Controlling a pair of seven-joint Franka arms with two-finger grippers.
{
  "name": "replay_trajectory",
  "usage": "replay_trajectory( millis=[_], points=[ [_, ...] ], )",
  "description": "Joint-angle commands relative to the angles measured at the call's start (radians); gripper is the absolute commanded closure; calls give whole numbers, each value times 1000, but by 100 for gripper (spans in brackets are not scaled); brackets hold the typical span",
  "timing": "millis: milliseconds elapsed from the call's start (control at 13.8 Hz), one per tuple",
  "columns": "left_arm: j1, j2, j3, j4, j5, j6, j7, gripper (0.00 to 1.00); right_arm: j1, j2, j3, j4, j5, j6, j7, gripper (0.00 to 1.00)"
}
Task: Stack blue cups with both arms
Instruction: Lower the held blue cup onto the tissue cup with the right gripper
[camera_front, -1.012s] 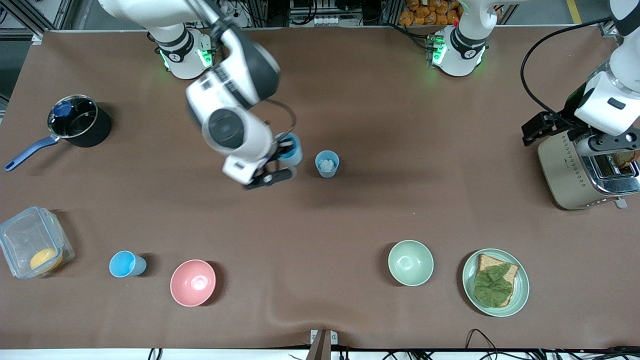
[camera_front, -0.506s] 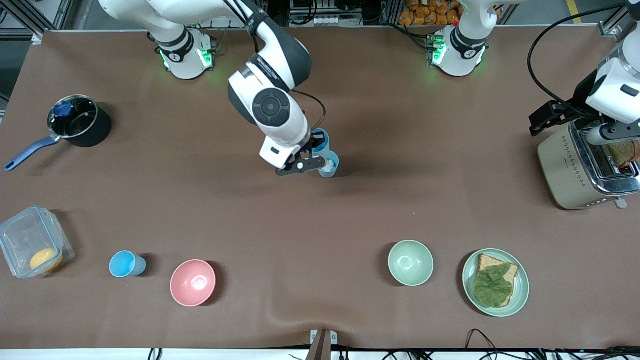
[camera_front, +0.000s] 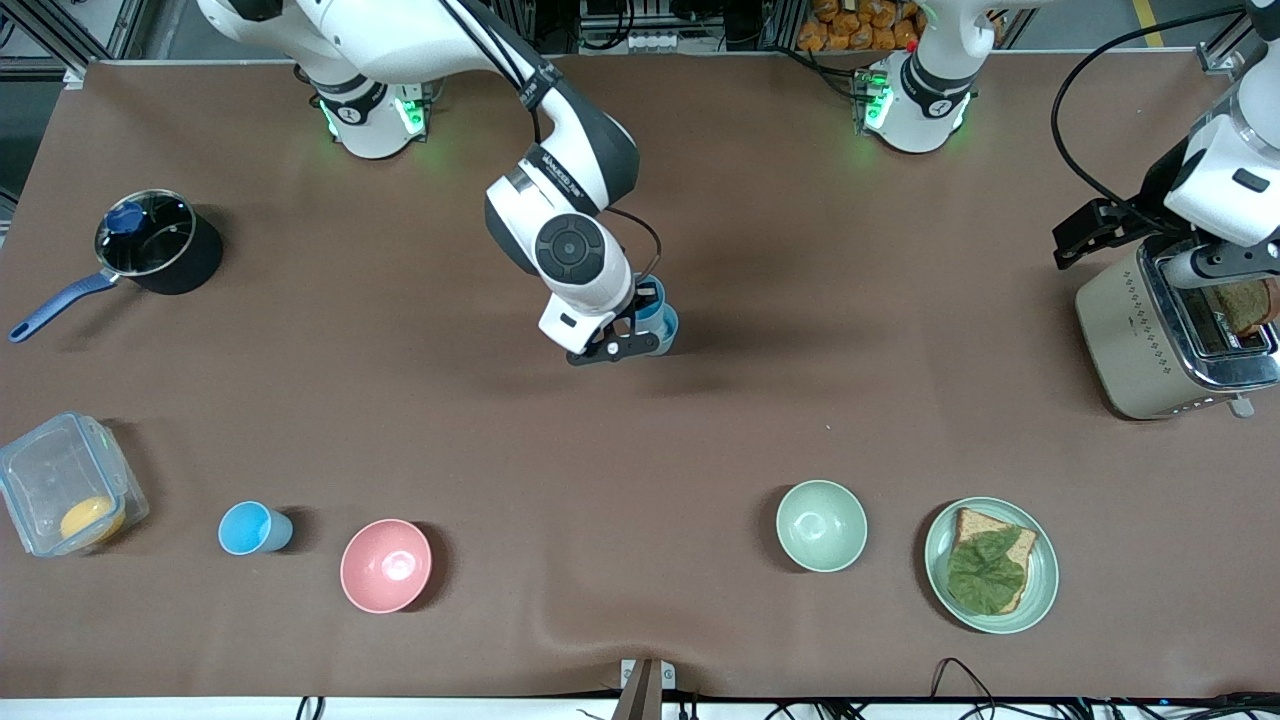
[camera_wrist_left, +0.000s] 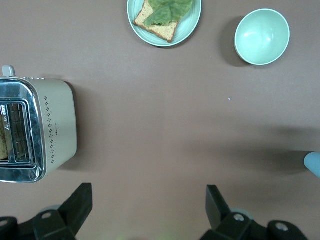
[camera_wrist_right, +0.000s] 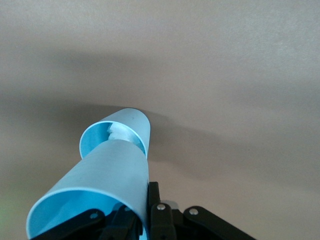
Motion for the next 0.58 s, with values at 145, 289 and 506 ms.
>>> replay_trajectory(
  millis=[145,289,506],
  points=[
    [14,-13,-4,6,-26,-19,21,0,24,21,-12,21,-14,22,24,100],
    [14,-27,-4,0,-26,-33,18,0,42,34,-14,24,-16,34,50,100],
    [10,-32,-4,-4,-26,-33,18,0,42,37,-15,24,-22,34,50,100]
  ],
)
